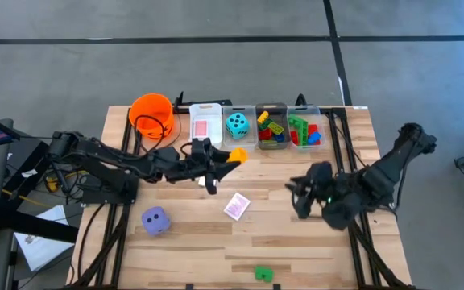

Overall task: Pick & Place Toys
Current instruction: Put the large yellow game piece into the right transparent bin

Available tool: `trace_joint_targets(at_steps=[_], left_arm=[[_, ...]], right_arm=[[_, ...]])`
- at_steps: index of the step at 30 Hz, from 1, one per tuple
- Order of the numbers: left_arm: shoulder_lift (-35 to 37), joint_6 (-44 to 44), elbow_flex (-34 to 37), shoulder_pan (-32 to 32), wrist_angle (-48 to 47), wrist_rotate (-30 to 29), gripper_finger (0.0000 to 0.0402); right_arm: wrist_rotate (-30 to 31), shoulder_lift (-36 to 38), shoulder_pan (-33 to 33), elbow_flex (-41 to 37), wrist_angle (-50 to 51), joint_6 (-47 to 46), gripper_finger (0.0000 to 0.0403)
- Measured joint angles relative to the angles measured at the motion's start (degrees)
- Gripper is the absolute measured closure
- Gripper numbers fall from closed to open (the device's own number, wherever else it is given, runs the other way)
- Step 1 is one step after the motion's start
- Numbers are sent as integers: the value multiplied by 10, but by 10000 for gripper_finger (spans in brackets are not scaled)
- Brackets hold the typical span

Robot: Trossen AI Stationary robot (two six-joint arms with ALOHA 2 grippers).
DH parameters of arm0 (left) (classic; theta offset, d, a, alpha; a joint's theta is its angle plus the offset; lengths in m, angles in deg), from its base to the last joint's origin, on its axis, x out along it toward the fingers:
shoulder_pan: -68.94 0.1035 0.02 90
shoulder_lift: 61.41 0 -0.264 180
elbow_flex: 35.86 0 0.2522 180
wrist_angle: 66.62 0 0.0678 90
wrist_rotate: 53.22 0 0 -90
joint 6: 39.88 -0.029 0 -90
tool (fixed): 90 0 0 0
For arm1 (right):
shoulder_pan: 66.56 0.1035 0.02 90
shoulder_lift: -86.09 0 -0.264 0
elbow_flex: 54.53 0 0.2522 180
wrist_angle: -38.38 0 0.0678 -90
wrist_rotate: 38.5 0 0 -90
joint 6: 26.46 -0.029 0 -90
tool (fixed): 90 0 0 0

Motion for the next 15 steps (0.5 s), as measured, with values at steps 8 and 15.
trace_joint_targets(at_steps=[8, 15], left_arm=[[0, 9, 0, 48, 3, 0, 272], [-3, 116, 0, 99, 6, 6, 272]], right_arm=[[2, 72, -82, 0, 120, 77, 284], [2, 137, -153, 0, 96, 275, 285]])
